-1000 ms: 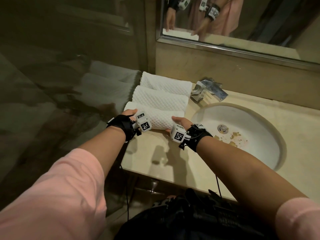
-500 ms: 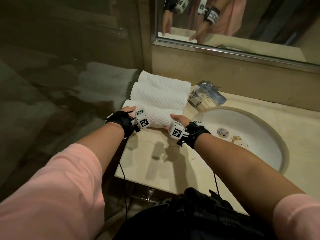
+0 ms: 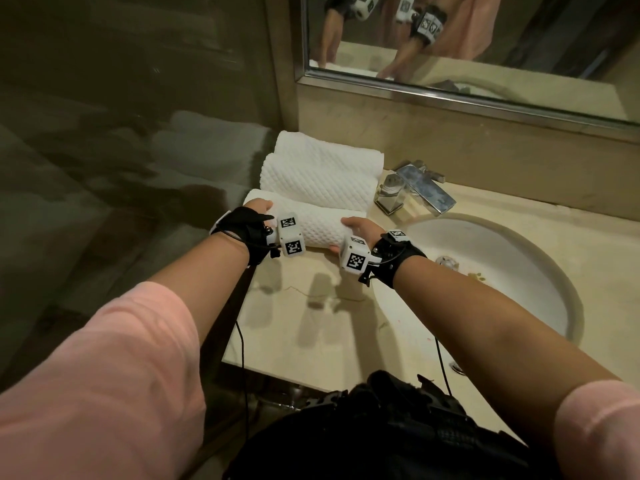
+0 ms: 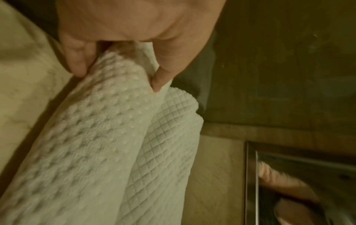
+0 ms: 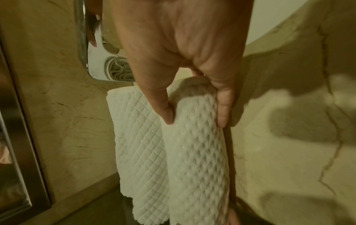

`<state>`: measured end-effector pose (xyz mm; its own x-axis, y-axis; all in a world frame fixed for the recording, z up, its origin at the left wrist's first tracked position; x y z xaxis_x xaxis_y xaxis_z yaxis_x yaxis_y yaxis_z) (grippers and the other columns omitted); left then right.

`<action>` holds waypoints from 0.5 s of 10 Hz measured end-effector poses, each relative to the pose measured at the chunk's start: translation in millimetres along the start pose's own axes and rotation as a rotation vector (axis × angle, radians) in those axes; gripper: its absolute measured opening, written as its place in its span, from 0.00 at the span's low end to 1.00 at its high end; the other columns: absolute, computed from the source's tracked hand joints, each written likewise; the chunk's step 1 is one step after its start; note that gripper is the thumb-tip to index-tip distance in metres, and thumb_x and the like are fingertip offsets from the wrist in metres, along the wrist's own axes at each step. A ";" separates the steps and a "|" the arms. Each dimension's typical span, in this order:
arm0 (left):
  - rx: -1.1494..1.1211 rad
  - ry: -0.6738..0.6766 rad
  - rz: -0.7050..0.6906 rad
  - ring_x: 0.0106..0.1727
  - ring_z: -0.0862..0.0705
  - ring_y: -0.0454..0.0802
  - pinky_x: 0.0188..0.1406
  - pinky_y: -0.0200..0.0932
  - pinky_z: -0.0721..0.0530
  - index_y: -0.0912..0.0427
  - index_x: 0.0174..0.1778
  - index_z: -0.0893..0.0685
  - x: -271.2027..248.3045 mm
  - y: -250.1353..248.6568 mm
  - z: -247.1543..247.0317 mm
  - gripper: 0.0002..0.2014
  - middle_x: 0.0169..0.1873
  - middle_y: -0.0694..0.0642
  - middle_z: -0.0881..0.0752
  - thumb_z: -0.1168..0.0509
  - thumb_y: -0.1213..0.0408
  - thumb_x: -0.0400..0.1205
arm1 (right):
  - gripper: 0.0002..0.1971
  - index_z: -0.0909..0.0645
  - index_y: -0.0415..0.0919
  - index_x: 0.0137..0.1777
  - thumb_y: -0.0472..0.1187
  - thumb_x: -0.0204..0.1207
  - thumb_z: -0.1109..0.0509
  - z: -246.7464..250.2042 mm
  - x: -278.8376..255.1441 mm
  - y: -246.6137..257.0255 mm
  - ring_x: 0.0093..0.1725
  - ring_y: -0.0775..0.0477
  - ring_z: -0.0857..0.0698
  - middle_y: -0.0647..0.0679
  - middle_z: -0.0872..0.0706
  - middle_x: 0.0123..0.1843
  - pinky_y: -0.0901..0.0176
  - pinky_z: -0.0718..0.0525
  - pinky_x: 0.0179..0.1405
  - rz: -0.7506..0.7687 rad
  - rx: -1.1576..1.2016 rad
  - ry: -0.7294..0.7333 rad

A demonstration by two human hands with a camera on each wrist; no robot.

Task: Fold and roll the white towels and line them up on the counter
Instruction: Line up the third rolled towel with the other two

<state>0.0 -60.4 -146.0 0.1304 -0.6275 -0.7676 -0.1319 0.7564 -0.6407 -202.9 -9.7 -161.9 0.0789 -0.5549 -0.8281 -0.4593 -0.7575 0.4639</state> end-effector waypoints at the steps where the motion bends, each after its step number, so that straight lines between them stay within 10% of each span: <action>1: 0.191 -0.051 -0.081 0.08 0.25 0.41 0.11 0.27 0.30 0.57 0.33 0.31 4.9 -16.0 2.2 0.13 0.30 0.58 0.25 0.43 0.65 0.86 | 0.09 0.26 0.33 0.47 0.39 0.85 0.39 -3.6 -14.0 4.9 0.32 0.40 0.16 0.39 0.20 0.40 0.53 0.16 0.19 -0.011 -0.119 0.023; 2: 0.214 -0.023 -0.098 0.05 0.28 0.39 0.19 0.33 0.25 0.57 0.33 0.31 13.6 -17.3 1.4 0.14 0.08 0.51 0.24 0.42 0.65 0.85 | 0.08 0.30 0.33 0.53 0.40 0.86 0.40 -1.6 -20.3 11.9 0.30 0.43 0.17 0.41 0.22 0.40 0.61 0.20 0.13 0.036 -0.259 -0.054; 4: -0.070 0.098 0.029 0.17 0.16 0.52 0.17 0.40 0.18 0.63 0.46 0.21 12.9 15.5 -3.9 0.13 0.21 0.59 0.15 0.38 0.55 0.84 | 0.26 0.22 0.40 0.61 0.52 0.64 0.29 21.1 16.1 68.6 0.55 0.37 0.15 0.39 0.17 0.62 0.50 0.16 0.54 0.304 -0.863 -0.547; 5: -0.050 0.077 0.081 0.15 0.17 0.53 0.22 0.40 0.19 0.62 0.51 0.24 13.0 20.1 -7.9 0.15 0.17 0.58 0.16 0.39 0.51 0.85 | 0.24 0.26 0.41 0.71 0.39 0.73 0.33 -10.6 23.2 98.0 0.69 0.37 0.26 0.40 0.26 0.71 0.50 0.26 0.67 0.653 -1.123 -0.548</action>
<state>-8.7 -54.9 -169.0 0.0415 -0.5786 -0.8146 -0.1877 0.7963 -0.5751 -236.6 -100.4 -132.4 -0.3398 -0.9026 -0.2642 0.6817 -0.4299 0.5919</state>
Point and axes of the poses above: each hand's wrist, its own x-axis towards the middle knuckle, its own z-axis out of the back of the hand, y = z × x, the point moved 6 cm from there along x, towards the middle knuckle
